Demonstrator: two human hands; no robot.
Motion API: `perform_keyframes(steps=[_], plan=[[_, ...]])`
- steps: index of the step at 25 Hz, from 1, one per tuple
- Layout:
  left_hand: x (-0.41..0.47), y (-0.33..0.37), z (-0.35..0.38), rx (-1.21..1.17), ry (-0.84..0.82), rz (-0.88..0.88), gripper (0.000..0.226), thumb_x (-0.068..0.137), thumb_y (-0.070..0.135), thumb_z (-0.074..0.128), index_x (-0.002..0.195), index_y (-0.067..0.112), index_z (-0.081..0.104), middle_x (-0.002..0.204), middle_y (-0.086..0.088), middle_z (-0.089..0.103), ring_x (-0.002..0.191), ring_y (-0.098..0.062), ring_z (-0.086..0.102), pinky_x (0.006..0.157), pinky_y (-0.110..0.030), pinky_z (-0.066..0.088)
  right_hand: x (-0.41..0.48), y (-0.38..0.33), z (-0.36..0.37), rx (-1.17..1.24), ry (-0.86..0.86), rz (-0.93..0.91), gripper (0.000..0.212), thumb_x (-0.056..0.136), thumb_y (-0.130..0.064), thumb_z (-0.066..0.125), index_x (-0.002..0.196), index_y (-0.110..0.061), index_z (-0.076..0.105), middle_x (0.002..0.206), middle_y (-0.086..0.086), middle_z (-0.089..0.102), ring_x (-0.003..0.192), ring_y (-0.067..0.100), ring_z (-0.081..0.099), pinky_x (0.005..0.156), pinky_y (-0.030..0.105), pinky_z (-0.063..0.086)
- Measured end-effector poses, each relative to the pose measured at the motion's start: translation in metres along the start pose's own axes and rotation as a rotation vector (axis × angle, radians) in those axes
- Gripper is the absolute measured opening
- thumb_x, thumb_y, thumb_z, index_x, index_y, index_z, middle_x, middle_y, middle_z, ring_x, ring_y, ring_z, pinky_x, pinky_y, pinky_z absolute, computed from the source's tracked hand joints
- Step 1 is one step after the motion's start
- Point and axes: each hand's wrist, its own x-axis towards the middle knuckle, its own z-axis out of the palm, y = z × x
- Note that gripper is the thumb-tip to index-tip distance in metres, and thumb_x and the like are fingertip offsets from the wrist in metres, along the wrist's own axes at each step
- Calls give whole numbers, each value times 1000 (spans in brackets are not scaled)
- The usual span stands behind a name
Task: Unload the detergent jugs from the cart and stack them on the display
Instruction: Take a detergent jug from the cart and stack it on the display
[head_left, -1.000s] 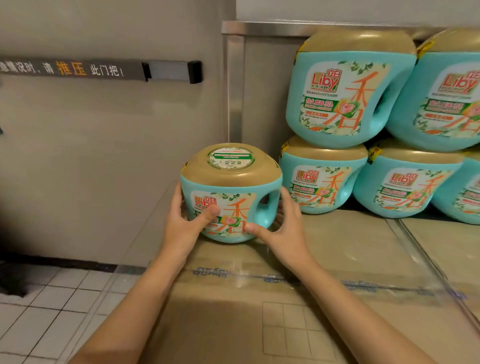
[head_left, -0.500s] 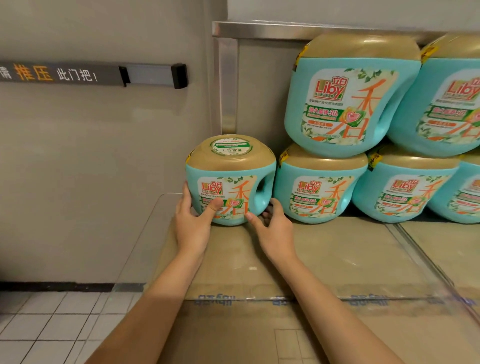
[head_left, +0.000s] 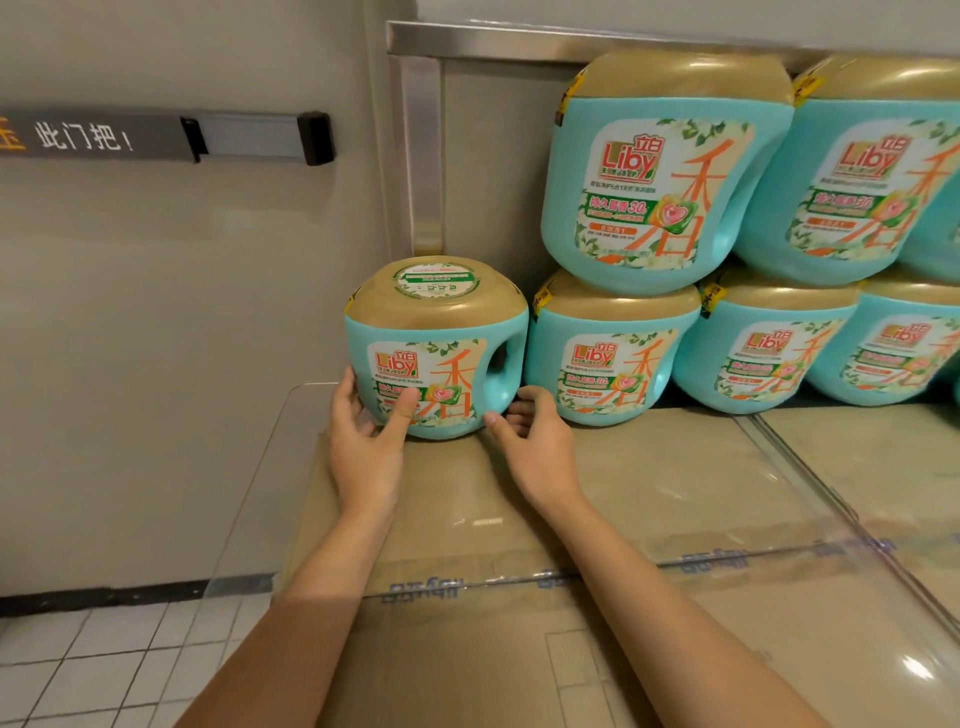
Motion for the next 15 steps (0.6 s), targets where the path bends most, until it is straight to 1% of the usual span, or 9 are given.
perform_keyframes(steps=[1, 2, 4, 5, 7, 8, 10, 12, 15], plan=[[-2, 3, -2, 64, 10, 8, 87, 73, 45, 79, 146, 24, 37, 128, 17, 52, 99, 28, 51, 81, -4, 47, -3, -1, -3, 9, 25, 4, 40, 87, -20, 70, 121, -9, 53, 93, -8, 59, 78, 3, 57, 75, 10, 48], [-3, 6, -3, 148, 27, 11, 90, 72, 48, 79, 147, 23, 36, 137, 12, 49, 111, 20, 50, 92, -14, 47, -7, -2, -6, 17, 52, 9, 36, 89, -18, 68, 121, -9, 53, 90, -8, 59, 76, 2, 57, 73, 8, 48], [-6, 13, -6, 262, 73, -50, 93, 72, 51, 78, 148, 20, 33, 150, -2, 42, 134, -9, 43, 110, -36, 38, -18, -3, -18, 47, 89, 18, 28, 91, -14, 63, 118, -9, 56, 87, -8, 59, 78, 5, 57, 78, 17, 49], [-11, 18, -8, 270, 83, -66, 87, 74, 47, 78, 146, 19, 36, 149, -6, 43, 135, -16, 43, 111, -37, 36, -28, -2, -27, 56, 89, 19, 23, 92, -13, 61, 115, -11, 58, 86, -8, 60, 81, 9, 58, 81, 22, 49], [-30, 29, -14, 283, 57, -36, 61, 81, 29, 76, 134, 16, 47, 135, -5, 53, 124, -19, 50, 104, -34, 40, -54, 2, -52, 73, 69, 14, 15, 92, -13, 61, 107, -15, 61, 84, -3, 63, 84, 16, 61, 82, 28, 50], [-46, 36, -15, 274, 11, -32, 44, 83, 20, 73, 123, 16, 53, 122, -4, 59, 115, -20, 55, 96, -32, 44, -71, 4, -70, 89, 62, 11, 12, 92, -12, 61, 103, -17, 62, 85, 2, 65, 84, 21, 63, 83, 34, 51], [-86, 53, -13, 219, -205, -92, 19, 87, 6, 64, 99, 20, 58, 93, 1, 61, 92, -19, 58, 79, -27, 44, -104, 10, -111, 99, 82, -21, 15, 92, -7, 60, 95, -22, 62, 82, 10, 68, 80, 26, 65, 81, 41, 52], [-135, 70, -4, 165, -444, -112, 21, 87, 0, 61, 90, 21, 61, 82, 3, 59, 77, -10, 56, 73, -24, 45, -139, 16, -158, 109, 135, -72, 22, 92, -4, 60, 91, -26, 62, 77, 7, 68, 72, 20, 63, 75, 40, 52], [-221, 92, 25, 90, -614, -91, 19, 88, 0, 63, 92, 18, 65, 82, 4, 62, 68, 3, 57, 66, -9, 46, -201, 36, -238, 193, 280, -102, 24, 92, -1, 59, 93, -24, 64, 74, 3, 71, 65, 11, 64, 64, 24, 53]])
